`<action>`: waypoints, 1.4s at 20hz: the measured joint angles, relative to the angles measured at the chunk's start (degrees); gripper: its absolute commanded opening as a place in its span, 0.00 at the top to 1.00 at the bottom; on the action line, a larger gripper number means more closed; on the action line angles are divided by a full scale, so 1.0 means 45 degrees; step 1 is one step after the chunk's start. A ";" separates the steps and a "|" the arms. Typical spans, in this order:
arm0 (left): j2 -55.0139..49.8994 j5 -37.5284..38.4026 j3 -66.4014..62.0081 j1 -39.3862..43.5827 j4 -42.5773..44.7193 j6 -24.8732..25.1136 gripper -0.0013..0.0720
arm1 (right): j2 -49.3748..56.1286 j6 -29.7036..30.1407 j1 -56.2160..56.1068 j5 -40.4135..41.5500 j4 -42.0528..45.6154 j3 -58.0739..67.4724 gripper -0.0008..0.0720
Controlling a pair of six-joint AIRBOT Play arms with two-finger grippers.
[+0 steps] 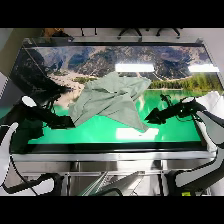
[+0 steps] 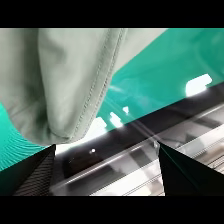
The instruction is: Fold the shirts.
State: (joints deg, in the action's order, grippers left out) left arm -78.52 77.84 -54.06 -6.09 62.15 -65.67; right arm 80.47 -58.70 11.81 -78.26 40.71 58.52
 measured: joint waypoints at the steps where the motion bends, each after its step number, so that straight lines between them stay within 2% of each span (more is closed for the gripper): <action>1: -0.0073 -0.0005 0.0010 0.0117 0.0219 0.0000 0.03 | 0.0024 0.0015 -0.0233 0.0039 0.0015 -0.0141 0.46; 2: -0.0121 -0.0005 0.0015 0.0209 0.0408 0.0000 0.03 | 0.0044 0.0044 -0.0481 0.0097 0.0092 -0.0267 0.47; 3: -0.0160 -0.0010 0.0024 0.0272 0.0534 0.0005 0.03 | 0.0058 0.0049 -0.0670 0.0121 0.0102 -0.0350 0.53; 5: -0.0209 -0.0087 0.0034 0.0345 0.0724 0.0005 0.03 | 0.0097 0.0058 -0.0991 0.0214 0.0097 -0.0461 0.53; 6: -0.0219 -0.0160 0.0034 0.0364 0.0782 0.0005 0.06 | 0.0102 0.0073 -0.1103 0.0223 0.0092 -0.0495 0.53; 7: -0.0228 -0.0180 0.0034 0.0384 0.0816 0.0010 0.15 | 0.0107 0.0087 -0.1171 0.0219 0.0083 -0.0515 0.53; 8: -0.0238 -0.0262 0.0034 0.0393 0.0894 0.0044 0.17 | 0.0107 0.0083 -0.1219 0.0219 0.0073 -0.0534 0.53; 15: -0.0243 -0.0204 -0.1404 0.0418 0.2720 0.0063 0.17 | 0.0117 -0.0189 -0.1311 0.0112 0.0058 -0.0568 0.56; 22: -0.0243 -0.0457 -0.0855 0.0933 0.2890 0.1005 0.17 | 0.0151 -0.0291 -0.0505 -0.0359 0.0651 -0.0505 0.54; 28: -0.0243 -0.1433 -0.0500 0.1957 0.2875 0.1583 0.17 | 0.0403 -0.0311 -0.0316 -0.0466 0.0393 -0.0481 0.55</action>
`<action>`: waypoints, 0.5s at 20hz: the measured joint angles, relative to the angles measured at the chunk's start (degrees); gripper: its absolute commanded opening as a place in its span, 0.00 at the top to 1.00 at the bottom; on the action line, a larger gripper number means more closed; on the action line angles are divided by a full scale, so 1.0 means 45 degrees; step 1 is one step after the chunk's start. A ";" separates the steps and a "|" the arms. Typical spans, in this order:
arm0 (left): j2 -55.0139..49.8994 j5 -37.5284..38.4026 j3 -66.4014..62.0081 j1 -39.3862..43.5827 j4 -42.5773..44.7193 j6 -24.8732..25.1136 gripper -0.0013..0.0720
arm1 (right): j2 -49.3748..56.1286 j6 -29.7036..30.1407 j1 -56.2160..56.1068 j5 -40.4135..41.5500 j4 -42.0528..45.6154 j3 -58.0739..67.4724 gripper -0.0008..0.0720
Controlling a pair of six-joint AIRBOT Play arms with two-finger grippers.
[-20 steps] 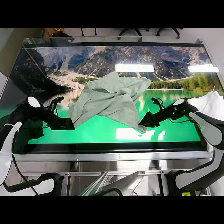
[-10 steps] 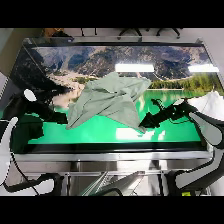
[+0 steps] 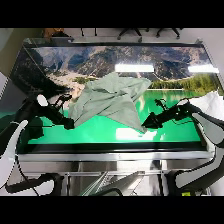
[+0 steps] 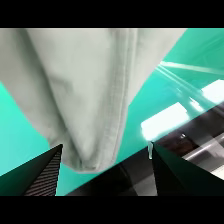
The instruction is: Fold the shirts.
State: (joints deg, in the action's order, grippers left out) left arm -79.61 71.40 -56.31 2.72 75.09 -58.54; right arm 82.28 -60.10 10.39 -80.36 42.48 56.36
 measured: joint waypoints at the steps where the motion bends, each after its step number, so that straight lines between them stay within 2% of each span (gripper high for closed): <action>1: 0.0000 -0.0170 0.0015 0.0151 0.0087 0.0039 0.17 | 0.0019 -0.0024 0.0068 -0.0010 -0.0019 0.0000 0.55; 5: -0.0136 -0.0685 0.0039 0.0369 0.0602 0.0078 0.17 | 0.0063 -0.0015 0.0559 -0.0151 -0.0029 -0.0010 0.55; 6: -0.0262 -0.0729 0.0044 0.0355 0.0704 0.0083 0.36 | 0.0063 -0.0005 0.0656 -0.0189 -0.0024 -0.0015 0.55; 7: -0.0427 -0.0753 0.0044 0.0335 0.0797 0.0073 0.59 | 0.0068 -0.0019 0.0709 -0.0194 -0.0015 -0.0019 0.55; 8: -0.0563 -0.0801 0.0044 0.0325 0.0806 0.0073 0.67 | 0.0068 -0.0039 0.0714 -0.0194 -0.0015 -0.0019 0.55; 9: -0.0695 -0.0899 0.0044 0.0340 0.0806 0.0068 0.67 | 0.0068 -0.0092 0.0670 -0.0180 -0.0010 -0.0019 0.55; 10: -0.0797 -0.0986 0.0044 0.0384 0.0801 0.0034 0.76 | 0.0063 -0.0107 0.0597 -0.0126 0.0097 -0.0019 0.55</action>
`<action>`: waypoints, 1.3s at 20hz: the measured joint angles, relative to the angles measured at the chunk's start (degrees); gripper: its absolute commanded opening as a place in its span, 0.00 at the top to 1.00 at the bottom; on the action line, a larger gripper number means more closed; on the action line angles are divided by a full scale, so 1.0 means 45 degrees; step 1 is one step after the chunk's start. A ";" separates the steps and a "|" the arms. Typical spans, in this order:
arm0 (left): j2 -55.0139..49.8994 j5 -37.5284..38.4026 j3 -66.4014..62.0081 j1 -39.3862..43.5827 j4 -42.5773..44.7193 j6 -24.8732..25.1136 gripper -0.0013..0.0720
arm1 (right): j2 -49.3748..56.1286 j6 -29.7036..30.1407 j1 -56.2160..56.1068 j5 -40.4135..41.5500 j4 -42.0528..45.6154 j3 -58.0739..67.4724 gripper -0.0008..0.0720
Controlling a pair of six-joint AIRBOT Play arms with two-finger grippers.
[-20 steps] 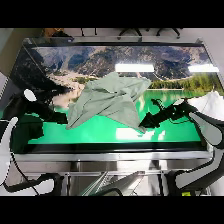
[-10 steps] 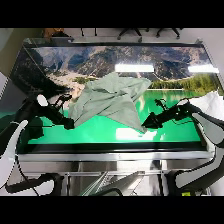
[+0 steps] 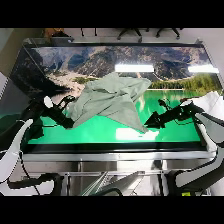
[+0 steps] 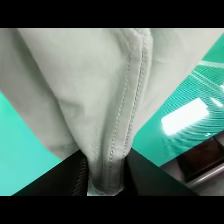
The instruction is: Fold the shirts.
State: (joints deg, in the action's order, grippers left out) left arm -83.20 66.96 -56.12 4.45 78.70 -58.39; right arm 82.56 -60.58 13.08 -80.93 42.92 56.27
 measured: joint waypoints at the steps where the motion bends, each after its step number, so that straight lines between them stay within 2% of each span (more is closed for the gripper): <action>1: -0.0073 -0.0131 0.0000 0.0039 -0.0005 -0.0005 0.96 | 0.0000 -0.0063 -0.0092 0.0024 0.0029 0.0000 0.55; 6: -0.0223 -0.0369 0.0000 0.0010 -0.0112 -0.0029 0.96 | -0.0039 -0.0248 -0.0015 -0.0078 0.0170 0.0121 0.55; 11: -0.0248 0.0010 0.0000 -0.0277 -0.0165 -0.0063 0.96 | -0.0578 -0.0214 0.1010 -0.0257 0.1506 0.0374 0.54; 14: -0.0248 0.0131 0.0000 -0.0330 -0.0325 -0.0107 0.96 | -0.0738 -0.0379 0.1035 -0.0131 0.1651 0.0219 0.54; 26: -0.0253 0.0257 0.0000 -0.0355 -0.1166 -0.0136 0.97 | -0.0816 -0.1462 -0.1889 -0.0908 0.2244 -0.0272 0.54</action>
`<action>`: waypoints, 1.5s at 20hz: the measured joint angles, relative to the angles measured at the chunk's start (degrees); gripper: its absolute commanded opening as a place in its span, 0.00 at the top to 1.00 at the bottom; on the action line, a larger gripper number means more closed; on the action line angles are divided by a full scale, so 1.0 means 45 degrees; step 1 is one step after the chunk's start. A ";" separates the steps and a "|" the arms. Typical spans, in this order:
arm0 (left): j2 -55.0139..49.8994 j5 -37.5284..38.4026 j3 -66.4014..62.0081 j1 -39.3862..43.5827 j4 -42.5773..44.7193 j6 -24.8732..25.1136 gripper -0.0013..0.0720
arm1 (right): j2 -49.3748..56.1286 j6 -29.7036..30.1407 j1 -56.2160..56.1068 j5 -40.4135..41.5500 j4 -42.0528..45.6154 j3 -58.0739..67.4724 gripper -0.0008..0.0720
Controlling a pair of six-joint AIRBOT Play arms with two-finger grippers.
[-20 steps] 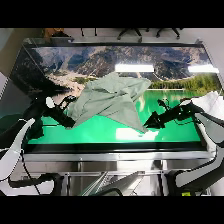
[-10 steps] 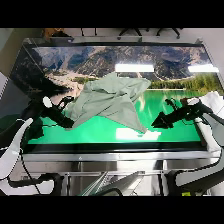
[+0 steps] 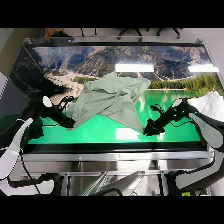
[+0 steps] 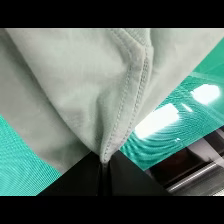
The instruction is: Fold the shirts.
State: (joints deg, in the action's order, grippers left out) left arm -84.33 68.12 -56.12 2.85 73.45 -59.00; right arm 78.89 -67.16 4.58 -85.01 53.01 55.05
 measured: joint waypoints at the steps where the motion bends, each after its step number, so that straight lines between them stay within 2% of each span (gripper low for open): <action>1: 0.0000 0.0000 0.0000 0.0000 0.0000 0.0000 0.96 | 0.0000 -0.0019 -0.0044 -0.0005 -0.0097 -0.0005 0.55; 4: 0.0000 0.0102 0.0000 0.0000 -0.0010 0.0000 0.96 | -0.0078 -0.0034 -0.0053 0.0112 -0.0442 0.0175 0.59; 6: 0.0000 0.0189 0.0000 0.0000 -0.0015 0.0000 0.96 | -0.0500 -0.0102 0.0189 0.1613 -0.0670 0.0510 0.59; 8: 0.0000 0.0233 0.0000 0.0000 -0.0049 0.0005 0.96 | -0.1200 -0.0403 0.0529 0.2730 -0.0102 0.0738 0.58; 9: 0.0000 0.0253 0.0000 0.0000 -0.0044 0.0005 0.96 | -0.1593 -0.0578 0.0670 0.3196 0.0452 0.0806 0.56; 10: 0.0000 0.0277 0.0000 0.0000 -0.0044 0.0005 0.96 | -0.1957 -0.0835 0.0782 0.3371 0.0894 0.0821 0.42; 14: 0.0000 0.0282 0.0000 0.0000 -0.0053 0.0005 0.96 | -0.2730 -0.1311 0.0947 0.3711 0.1506 0.0223 0.42; 18: 0.0000 0.0287 0.0000 -0.0005 -0.0228 0.0005 0.96 | -0.2958 -0.1379 0.0933 0.4226 0.0714 -0.0772 0.43; 20: 0.0000 0.0287 0.0000 -0.0005 -0.0296 0.0000 0.96 | -0.2977 -0.1375 0.0884 0.4537 0.0393 -0.1122 0.49; 25: 0.0000 0.0306 0.0000 -0.0049 -0.0695 0.0000 0.96 | -0.2861 -0.1015 0.0850 0.4624 -0.0505 -0.1443 0.49; 26: 0.0000 0.0301 0.0000 -0.0063 -0.0831 0.0029 0.96 | -0.2798 -0.0976 0.0845 0.4488 -0.0627 -0.1462 0.52; 27: 0.0000 0.0306 0.0000 -0.0068 -0.0967 0.0039 0.96 | -0.2705 -0.0942 0.0816 0.4323 -0.0699 -0.1477 0.68; 28: 0.0000 0.0306 0.0000 -0.0073 -0.1073 0.0044 0.96 | -0.2603 -0.0884 0.0772 0.4177 -0.0738 -0.1501 0.69; 29: 0.0000 0.0311 0.0000 -0.0073 -0.1141 0.0058 0.96 | -0.2506 -0.0801 0.0704 0.4061 -0.0874 -0.1506 0.78; 30: 0.0005 0.0335 0.0000 -0.0078 -0.1195 0.0092 0.97 | -0.2429 -0.0636 0.0597 0.4056 -0.0952 -0.1511 0.97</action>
State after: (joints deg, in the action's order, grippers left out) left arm -84.31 69.63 -56.12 2.50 68.07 -58.59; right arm 67.96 -70.02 7.27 -66.76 48.73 48.25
